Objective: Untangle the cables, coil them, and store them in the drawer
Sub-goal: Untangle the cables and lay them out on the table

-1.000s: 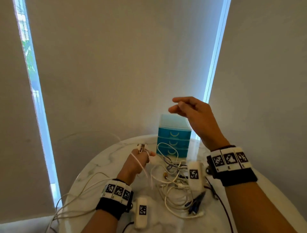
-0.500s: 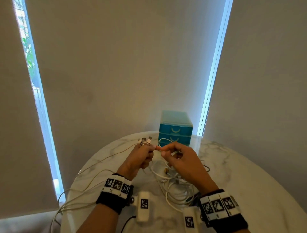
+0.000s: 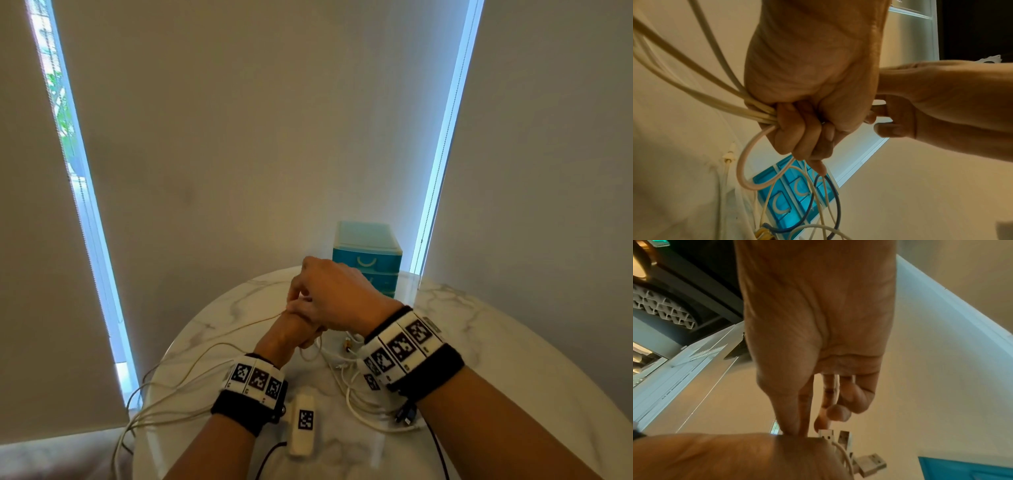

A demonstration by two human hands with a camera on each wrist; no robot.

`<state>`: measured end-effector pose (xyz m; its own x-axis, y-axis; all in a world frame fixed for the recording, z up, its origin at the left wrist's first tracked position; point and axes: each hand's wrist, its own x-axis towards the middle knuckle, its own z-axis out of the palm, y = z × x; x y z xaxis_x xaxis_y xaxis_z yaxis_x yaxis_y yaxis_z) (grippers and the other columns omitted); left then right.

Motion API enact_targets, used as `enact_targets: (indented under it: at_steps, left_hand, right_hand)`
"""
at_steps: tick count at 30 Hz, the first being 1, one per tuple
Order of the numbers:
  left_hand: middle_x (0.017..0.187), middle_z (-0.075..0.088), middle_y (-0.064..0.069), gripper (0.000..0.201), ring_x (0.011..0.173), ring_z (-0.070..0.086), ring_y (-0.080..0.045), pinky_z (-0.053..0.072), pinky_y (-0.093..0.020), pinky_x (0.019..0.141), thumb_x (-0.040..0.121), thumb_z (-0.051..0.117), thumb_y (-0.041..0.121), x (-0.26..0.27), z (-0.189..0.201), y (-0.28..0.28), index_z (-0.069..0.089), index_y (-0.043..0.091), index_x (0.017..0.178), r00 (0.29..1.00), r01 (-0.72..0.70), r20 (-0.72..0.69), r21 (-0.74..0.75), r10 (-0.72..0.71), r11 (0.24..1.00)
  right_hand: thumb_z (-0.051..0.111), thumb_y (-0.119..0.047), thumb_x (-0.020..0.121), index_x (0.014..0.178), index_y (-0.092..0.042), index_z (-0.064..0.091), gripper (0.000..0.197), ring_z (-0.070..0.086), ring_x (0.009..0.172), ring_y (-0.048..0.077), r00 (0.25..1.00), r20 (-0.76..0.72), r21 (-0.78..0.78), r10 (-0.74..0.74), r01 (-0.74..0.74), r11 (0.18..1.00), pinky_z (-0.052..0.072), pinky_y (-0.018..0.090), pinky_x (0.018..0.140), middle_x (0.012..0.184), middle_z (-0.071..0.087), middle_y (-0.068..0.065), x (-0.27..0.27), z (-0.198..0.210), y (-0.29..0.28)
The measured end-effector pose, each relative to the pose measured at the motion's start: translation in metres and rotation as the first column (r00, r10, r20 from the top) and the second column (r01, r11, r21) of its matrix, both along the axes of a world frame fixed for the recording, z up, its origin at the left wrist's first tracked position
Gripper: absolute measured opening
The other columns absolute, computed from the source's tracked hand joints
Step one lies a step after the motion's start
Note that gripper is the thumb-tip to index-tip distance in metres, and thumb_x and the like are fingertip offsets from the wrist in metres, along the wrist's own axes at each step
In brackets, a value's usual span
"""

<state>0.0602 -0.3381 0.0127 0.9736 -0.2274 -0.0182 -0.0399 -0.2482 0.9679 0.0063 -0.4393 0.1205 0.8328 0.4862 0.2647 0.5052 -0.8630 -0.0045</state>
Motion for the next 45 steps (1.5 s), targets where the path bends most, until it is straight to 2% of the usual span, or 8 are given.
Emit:
enact_targets:
  at_steps: [6, 12, 15, 20, 26, 33, 39, 45]
  left_hand:
    - [0.057, 0.059, 0.013, 0.033, 0.046, 0.043, -0.004, 0.033, -0.022, 0.048, 0.105, 0.065, 0.035, -0.007, 0.014, 0.004, 0.068, 0.018, 0.077, 0.987, -0.053, 0.149, -0.067, 0.063, 0.996]
    - [0.059, 0.058, 0.021, 0.029, 0.056, 0.050, 0.003, 0.039, -0.026, 0.060, 0.099, 0.072, 0.052, -0.016, 0.029, 0.011, 0.077, 0.028, 0.084, 0.913, -0.159, 0.318, -0.304, 0.257, 0.939]
    - [0.059, 0.050, 0.007, 0.051, 0.057, 0.041, -0.012, 0.034, -0.033, 0.060, 0.103, 0.064, 0.055, -0.015, 0.033, 0.013, 0.062, 0.018, 0.068, 0.826, -0.242, 0.362, -0.465, 0.432, 0.852]
    - [0.052, 0.050, 0.008, 0.051, 0.050, 0.044, -0.012, 0.039, -0.026, 0.054, 0.109, 0.061, 0.035, -0.024, 0.042, 0.012, 0.055, 0.016, 0.062, 0.689, -0.232, 0.451, -0.605, 0.568, 0.762]
    - [0.058, 0.046, 0.006, 0.045, 0.056, 0.042, -0.013, 0.041, -0.035, 0.060, 0.107, 0.067, 0.027, -0.028, 0.048, 0.010, 0.048, 0.016, 0.067, 0.524, -0.217, 0.644, -0.532, 0.558, 0.818]
    - [0.063, 0.057, 0.008, 0.039, 0.061, 0.056, -0.006, 0.041, -0.017, 0.062, 0.103, 0.069, 0.046, -0.029, 0.079, 0.029, 0.054, 0.019, 0.079, 0.349, -0.540, 0.758, -0.318, 0.551, 0.779]
    - [0.068, 0.060, 0.002, 0.052, 0.066, 0.055, -0.018, 0.038, -0.032, 0.060, 0.094, 0.071, 0.064, 0.027, 0.051, 0.029, 0.058, 0.020, 0.070, 0.957, -0.061, 0.258, 0.623, -0.131, 0.780]
    - [0.073, 0.063, 0.001, 0.043, 0.072, 0.054, -0.018, 0.040, -0.032, 0.063, 0.097, 0.069, 0.060, 0.018, 0.013, -0.002, 0.071, 0.019, 0.085, 0.979, -0.116, 0.189, 0.173, 0.083, 0.978]
  right_hand:
    - [0.063, -0.010, 0.100, 0.116, -0.017, 0.060, 0.018, 0.064, 0.105, 0.019, 0.980, -0.098, 0.391, -0.172, 0.197, 0.899, 0.056, 0.040, 0.097, 0.118, 0.060, -0.001, 0.023, 0.013, -0.018]
    - [0.050, -0.017, 0.112, 0.098, -0.002, 0.067, 0.026, 0.061, 0.056, 0.014, 0.907, -0.369, 0.883, -0.204, 0.410, 0.227, 0.051, 0.022, 0.050, 0.084, 0.075, 0.011, 0.060, -0.015, -0.066]
    - [0.050, -0.004, 0.110, 0.089, 0.000, 0.067, 0.027, 0.064, 0.057, 0.013, 0.928, -0.361, 0.933, -0.090, 0.359, -0.036, 0.056, 0.025, 0.059, 0.085, 0.072, 0.017, 0.069, -0.028, -0.061]
    - [0.052, -0.001, 0.108, 0.146, -0.001, 0.057, 0.038, 0.076, 0.113, 0.027, 0.749, -0.549, 0.811, 0.371, 0.368, 0.455, 0.063, 0.039, 0.095, 0.132, 0.070, 0.018, 0.061, -0.041, -0.017]
    - [0.048, 0.003, 0.108, 0.117, 0.001, 0.073, 0.027, 0.077, 0.089, 0.020, 0.910, -0.360, 0.931, 0.207, 0.336, 0.140, 0.064, 0.030, 0.080, 0.111, 0.079, 0.016, 0.041, -0.041, -0.046]
    - [0.053, 0.004, 0.106, 0.109, -0.003, 0.077, 0.025, 0.079, 0.088, 0.023, 0.905, -0.393, 0.909, 0.166, 0.354, 0.222, 0.063, 0.029, 0.075, 0.103, 0.082, 0.013, 0.009, -0.063, -0.095]
    - [0.054, 0.002, 0.106, 0.111, -0.005, 0.077, 0.025, 0.079, 0.088, 0.022, 0.878, -0.463, 0.864, 0.125, 0.415, 0.285, 0.062, 0.032, 0.073, 0.105, 0.083, 0.011, -0.004, -0.058, -0.121]
    - [0.076, -0.016, 0.096, 0.102, -0.017, 0.082, 0.009, 0.077, 0.080, 0.013, 0.837, -0.543, 0.525, -0.067, 0.400, 0.751, 0.061, 0.023, 0.070, 0.093, 0.083, 0.002, -0.010, -0.060, -0.135]
